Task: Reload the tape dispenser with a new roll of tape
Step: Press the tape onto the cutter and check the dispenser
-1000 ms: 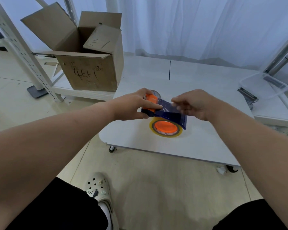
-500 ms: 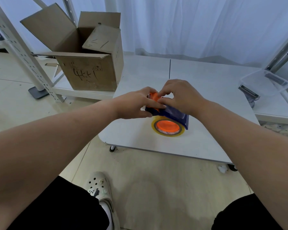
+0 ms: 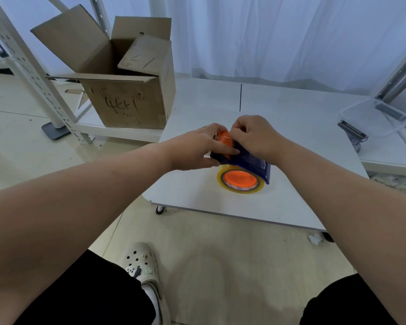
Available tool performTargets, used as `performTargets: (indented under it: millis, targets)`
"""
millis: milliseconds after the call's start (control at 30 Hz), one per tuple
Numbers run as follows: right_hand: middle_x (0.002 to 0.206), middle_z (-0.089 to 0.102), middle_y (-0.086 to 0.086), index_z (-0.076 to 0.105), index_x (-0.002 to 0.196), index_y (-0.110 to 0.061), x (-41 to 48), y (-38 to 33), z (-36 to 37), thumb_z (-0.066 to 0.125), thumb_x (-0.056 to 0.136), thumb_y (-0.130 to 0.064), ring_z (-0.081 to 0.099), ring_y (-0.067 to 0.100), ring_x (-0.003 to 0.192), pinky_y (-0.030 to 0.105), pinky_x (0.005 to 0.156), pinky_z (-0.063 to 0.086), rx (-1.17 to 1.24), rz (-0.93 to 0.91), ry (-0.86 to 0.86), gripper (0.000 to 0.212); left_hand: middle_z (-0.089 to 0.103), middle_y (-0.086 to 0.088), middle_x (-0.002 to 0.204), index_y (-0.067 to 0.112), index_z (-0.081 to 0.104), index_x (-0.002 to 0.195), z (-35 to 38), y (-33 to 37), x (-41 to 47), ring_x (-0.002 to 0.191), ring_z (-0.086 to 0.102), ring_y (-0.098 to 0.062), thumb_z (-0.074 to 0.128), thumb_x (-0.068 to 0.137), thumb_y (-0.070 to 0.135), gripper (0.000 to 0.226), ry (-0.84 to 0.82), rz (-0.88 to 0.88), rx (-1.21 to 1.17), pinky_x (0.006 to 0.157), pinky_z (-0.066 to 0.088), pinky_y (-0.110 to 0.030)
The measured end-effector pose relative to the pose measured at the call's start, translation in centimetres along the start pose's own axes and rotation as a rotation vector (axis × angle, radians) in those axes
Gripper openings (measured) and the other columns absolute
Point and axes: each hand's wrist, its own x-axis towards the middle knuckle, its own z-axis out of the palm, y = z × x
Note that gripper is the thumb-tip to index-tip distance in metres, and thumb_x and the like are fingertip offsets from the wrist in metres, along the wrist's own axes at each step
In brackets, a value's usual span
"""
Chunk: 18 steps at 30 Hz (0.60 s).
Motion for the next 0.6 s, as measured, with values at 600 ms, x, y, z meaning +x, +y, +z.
performTargets:
  millis: [600]
  targets:
    - [0.078,0.061,-0.002,0.060,0.087,-0.012,-1.8,4.4,-2.0,0.067,0.087,-0.025,0.055,0.010,0.072,0.017,0.058,0.041,0.320,0.255,-0.031,0.014,0.020,-0.005,0.149,0.043,0.048,0.130,0.1,0.3,0.8,0.131,0.035,-0.030,0.056,0.092,0.024,0.044,-0.002,-0.046,-0.053,0.104,0.033,-0.029]
